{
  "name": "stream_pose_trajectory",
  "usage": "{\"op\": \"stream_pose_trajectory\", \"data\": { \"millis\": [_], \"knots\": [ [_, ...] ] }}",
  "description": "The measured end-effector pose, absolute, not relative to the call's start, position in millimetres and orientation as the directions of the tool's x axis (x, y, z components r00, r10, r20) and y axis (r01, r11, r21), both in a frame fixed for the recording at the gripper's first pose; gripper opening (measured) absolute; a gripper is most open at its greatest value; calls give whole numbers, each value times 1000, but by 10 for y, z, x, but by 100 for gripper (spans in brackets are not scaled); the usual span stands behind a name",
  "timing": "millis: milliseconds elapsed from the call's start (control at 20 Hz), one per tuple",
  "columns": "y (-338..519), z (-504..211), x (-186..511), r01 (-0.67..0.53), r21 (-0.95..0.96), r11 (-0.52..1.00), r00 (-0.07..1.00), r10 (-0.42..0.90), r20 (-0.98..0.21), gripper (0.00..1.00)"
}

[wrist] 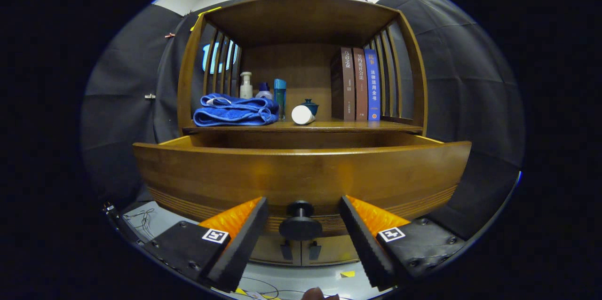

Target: Pull open the drawer, take out the items inside it, and place them on the countertop above the cabinet.

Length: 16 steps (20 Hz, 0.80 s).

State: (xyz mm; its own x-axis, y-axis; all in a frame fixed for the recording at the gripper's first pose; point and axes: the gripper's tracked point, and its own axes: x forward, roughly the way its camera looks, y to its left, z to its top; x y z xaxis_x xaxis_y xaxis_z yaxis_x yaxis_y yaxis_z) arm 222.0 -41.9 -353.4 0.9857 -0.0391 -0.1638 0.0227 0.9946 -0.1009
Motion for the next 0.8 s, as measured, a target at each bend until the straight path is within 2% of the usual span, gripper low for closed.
{"op": "stream_pose_trajectory", "data": {
  "millis": [550, 800],
  "knots": [
    [-422, -3615, 3143, 24, -165, 986, 985, -51, -165, 100],
    [-418, -3618, 3335, 36, -170, 985, 983, -66, -172, 100]
  ]
}}
